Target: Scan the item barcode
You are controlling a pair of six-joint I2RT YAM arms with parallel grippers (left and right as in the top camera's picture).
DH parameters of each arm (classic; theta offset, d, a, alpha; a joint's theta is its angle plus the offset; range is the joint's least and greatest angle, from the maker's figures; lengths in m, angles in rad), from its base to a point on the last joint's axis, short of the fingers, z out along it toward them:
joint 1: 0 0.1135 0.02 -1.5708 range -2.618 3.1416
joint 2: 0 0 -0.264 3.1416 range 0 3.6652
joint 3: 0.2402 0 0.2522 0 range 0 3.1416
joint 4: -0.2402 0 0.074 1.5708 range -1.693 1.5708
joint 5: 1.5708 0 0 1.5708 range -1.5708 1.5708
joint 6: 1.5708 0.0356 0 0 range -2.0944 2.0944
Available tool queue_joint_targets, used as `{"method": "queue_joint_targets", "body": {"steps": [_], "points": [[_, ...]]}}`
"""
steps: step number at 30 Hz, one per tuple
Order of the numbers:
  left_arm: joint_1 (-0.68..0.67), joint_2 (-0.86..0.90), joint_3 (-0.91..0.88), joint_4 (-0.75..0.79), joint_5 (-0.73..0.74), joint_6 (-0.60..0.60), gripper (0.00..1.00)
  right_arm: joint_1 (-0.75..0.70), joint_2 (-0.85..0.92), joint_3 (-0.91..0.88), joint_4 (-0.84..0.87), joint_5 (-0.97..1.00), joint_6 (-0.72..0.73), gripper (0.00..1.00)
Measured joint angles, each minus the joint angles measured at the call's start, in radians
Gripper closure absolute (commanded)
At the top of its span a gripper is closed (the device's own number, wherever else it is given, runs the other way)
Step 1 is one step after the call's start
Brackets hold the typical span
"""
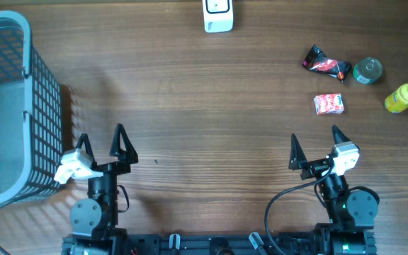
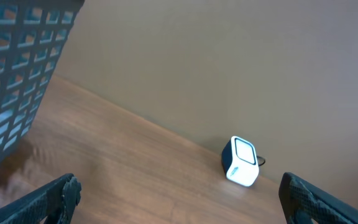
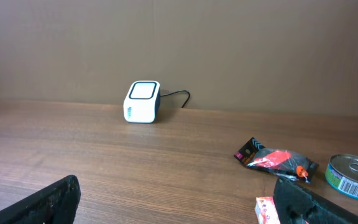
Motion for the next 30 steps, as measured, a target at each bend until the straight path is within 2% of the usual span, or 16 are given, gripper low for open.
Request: {"method": "queue_joint_targets", "body": {"steps": [11, 18, 21, 26, 30], "points": [[0.000, -0.032, -0.064, -0.096, 0.041, 0.061, 0.00, 0.000, 0.000, 0.000, 0.000, 0.000, 0.000, 0.00], [0.000, 0.051, -0.064, -0.096, 0.056, 0.085, 0.00, 0.000, 0.000, 0.000, 0.000, 0.000, 0.000, 0.00], [0.000, 0.067, -0.067, -0.053, 0.056, 0.088, 0.00, 0.000, 0.000, 0.000, 0.000, 0.000, 0.000, 0.00], [0.000, 0.068, -0.070, 0.121, 0.063, 0.088, 0.00, 0.000, 0.000, 0.000, 0.000, 0.000, 0.000, 0.00], [0.000, 0.068, -0.070, 0.122, 0.063, 0.088, 0.00, 0.000, 0.000, 0.000, 0.000, 0.000, 0.000, 0.00]]}}
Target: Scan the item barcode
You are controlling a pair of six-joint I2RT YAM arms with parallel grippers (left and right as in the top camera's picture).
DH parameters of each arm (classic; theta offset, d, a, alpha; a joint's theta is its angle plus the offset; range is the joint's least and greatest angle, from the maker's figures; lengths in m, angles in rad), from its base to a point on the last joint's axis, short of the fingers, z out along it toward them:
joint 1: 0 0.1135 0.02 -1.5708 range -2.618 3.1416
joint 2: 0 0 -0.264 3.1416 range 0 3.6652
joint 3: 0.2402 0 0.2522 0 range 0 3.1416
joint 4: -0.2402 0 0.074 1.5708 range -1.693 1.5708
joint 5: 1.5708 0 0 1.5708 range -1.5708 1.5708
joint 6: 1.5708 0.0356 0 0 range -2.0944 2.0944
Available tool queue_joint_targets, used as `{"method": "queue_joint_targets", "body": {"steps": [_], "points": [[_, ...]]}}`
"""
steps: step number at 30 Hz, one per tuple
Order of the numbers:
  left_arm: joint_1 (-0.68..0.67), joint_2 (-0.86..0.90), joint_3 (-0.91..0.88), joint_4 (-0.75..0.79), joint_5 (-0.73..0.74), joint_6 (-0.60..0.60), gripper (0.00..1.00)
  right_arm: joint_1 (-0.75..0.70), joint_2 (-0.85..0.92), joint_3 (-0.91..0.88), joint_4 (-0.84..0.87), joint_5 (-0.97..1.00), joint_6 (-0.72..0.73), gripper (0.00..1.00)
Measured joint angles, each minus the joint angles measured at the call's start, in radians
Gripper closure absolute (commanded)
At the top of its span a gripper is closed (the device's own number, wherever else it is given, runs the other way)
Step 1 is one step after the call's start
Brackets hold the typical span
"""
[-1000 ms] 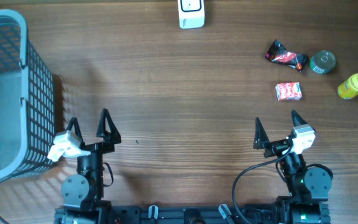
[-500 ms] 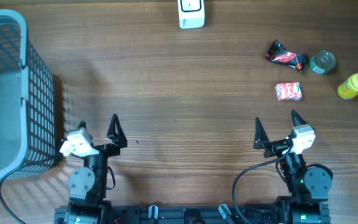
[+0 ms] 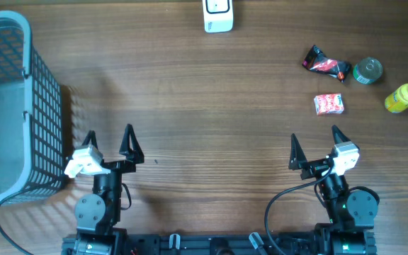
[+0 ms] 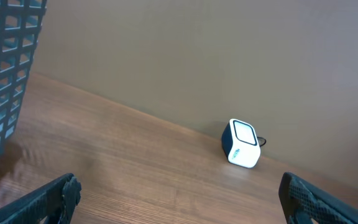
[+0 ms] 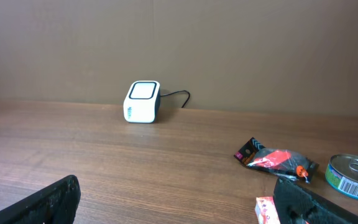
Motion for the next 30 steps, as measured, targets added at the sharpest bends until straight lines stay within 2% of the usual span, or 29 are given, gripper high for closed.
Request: {"method": "queue_joint_targets", "body": {"steps": [3, 6, 30], "points": [[0.000, -0.004, 0.002, -0.052, 0.000, 0.002, 0.00, 0.000, 0.000, 0.000, 0.000, 0.000, 0.000, 0.00], [0.002, -0.071, -0.001, -0.211, 0.002, 0.003, 0.00, 0.000, 0.000, 0.000, 0.000, 0.000, 0.000, 0.00], [0.011, -0.101, 0.000, -0.212, 0.007, 0.003, 0.00, 0.000, 0.000, 0.000, 0.000, 0.000, 0.000, 0.00]]}}
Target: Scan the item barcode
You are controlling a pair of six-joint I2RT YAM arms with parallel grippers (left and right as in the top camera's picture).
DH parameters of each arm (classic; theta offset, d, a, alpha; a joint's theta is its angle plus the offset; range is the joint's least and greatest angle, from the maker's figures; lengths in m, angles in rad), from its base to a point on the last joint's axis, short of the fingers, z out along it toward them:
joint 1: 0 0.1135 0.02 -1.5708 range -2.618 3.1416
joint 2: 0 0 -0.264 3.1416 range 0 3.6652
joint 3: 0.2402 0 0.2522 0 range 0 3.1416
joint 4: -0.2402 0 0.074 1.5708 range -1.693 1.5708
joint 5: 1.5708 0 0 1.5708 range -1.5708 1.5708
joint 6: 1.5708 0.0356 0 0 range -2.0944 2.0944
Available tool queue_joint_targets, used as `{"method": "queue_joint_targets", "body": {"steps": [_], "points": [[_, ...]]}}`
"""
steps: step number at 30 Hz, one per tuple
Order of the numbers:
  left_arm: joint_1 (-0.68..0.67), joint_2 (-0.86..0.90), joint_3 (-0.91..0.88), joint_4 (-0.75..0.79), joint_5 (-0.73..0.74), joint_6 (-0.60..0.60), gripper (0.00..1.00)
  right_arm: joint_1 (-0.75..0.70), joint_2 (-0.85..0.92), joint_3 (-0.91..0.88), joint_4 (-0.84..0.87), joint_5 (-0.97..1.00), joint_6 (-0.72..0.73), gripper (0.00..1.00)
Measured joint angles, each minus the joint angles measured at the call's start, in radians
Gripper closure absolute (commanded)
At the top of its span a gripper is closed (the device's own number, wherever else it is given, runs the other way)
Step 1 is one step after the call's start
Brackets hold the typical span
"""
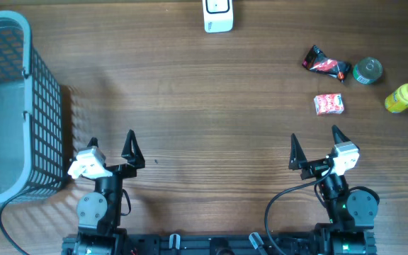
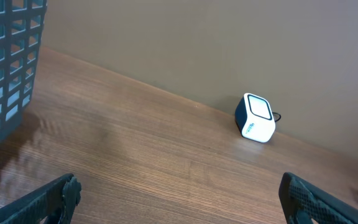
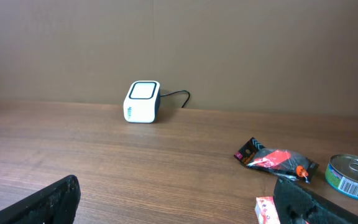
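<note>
The white barcode scanner (image 1: 218, 15) stands at the table's far edge, also in the left wrist view (image 2: 254, 117) and right wrist view (image 3: 142, 102). Items lie far right: a black-and-red snack packet (image 1: 324, 64), a tin can (image 1: 367, 70), a yellow bottle (image 1: 403, 97) and a small red-and-white box (image 1: 329, 104). My left gripper (image 1: 111, 139) is open and empty near the front, beside the basket. My right gripper (image 1: 314, 134) is open and empty, just short of the small box (image 3: 265, 210).
A grey-blue mesh basket (image 1: 6, 106) fills the left side, its wall close to my left gripper (image 2: 8, 68). The scanner's cable runs off behind it (image 3: 178, 96). Bare wood lies between the grippers and the scanner.
My left gripper has shifted slightly right and away from the basket; its view shows less of the basket and the scanner further right. The right arm and the items have not moved.
My left gripper first stood open right against the basket's wall. A second later it was a little to the right, and now it is further right still. My right gripper has stayed open in the same place throughout.
</note>
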Motion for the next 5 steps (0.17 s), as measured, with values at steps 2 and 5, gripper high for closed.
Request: {"method": "queue_joint_targets", "body": {"steps": [2, 5], "points": [[0.000, 0.000, 0.000, 0.000, 0.000, 0.000, 0.00, 0.000, 0.000, 0.000, 0.000, 0.000, 0.000, 0.00], [0.000, 0.000, 0.000, 0.000, 0.000, 0.000, 0.00, 0.000, 0.000, 0.000, 0.000, 0.000, 0.000, 0.00]]}}
